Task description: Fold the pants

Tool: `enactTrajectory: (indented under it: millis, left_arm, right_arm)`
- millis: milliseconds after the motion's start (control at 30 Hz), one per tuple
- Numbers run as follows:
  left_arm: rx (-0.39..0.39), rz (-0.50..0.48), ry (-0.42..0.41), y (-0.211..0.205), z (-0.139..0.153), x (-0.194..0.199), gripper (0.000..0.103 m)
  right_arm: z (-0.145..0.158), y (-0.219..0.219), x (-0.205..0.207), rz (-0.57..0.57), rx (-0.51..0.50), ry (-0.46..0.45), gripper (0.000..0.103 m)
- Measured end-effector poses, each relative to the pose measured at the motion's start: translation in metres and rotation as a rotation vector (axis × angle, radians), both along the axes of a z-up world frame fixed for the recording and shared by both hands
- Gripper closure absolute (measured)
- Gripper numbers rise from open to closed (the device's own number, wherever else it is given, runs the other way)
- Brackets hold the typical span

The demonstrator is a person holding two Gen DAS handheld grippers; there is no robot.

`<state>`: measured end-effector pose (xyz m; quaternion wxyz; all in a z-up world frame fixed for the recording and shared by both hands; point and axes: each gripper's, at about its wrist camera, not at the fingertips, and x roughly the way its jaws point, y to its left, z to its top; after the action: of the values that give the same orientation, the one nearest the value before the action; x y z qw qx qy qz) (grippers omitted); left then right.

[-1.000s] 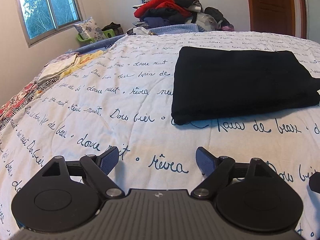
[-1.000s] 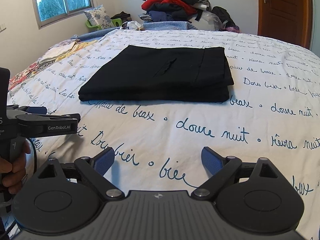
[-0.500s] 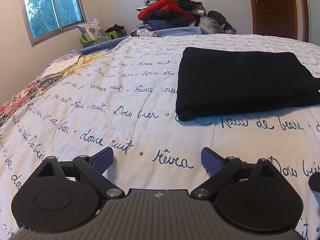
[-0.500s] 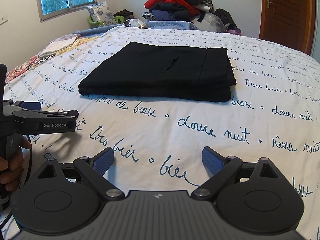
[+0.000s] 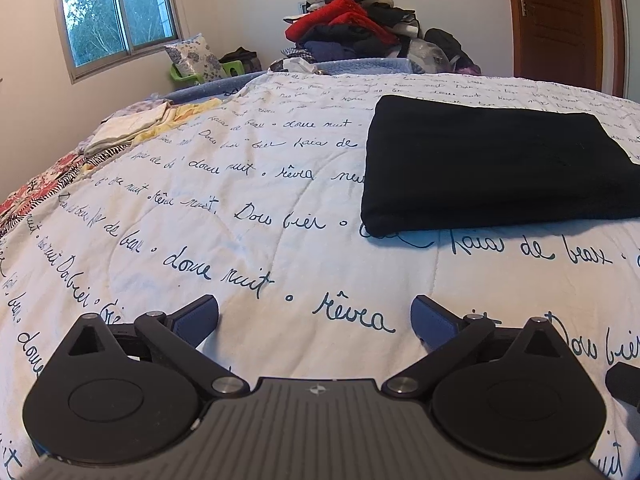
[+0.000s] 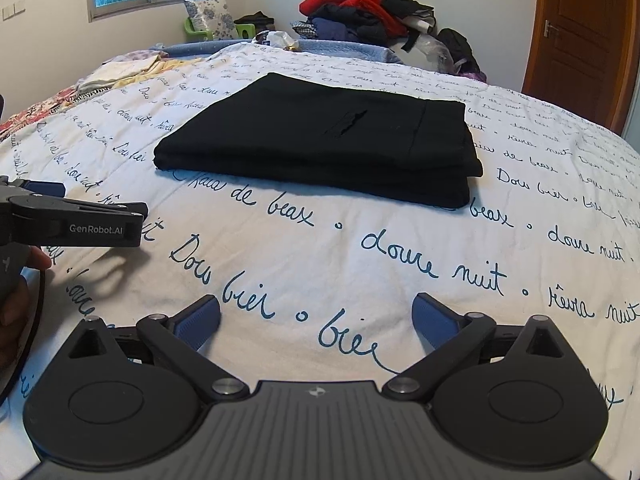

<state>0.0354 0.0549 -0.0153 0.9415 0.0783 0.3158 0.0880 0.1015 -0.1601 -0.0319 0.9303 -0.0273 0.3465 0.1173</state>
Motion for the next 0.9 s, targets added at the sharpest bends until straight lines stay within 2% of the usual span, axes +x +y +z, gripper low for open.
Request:
enactTrajectory:
  millis: [233, 900]
  left_arm:
    - [-0.013, -0.003, 0.002, 0.0018, 0.0001, -0.0009, 0.000]
    - [-0.034, -0.001, 0.000, 0.0029, -0.0010, -0.0018, 0.000]
  right_arm:
    - [-0.0001, 0.0024, -0.0019, 0.009, -0.024, -0.012, 0.000]
    - [-0.0051, -0.0030, -0.0037, 0.005, 0.008, -0.030, 0.000]
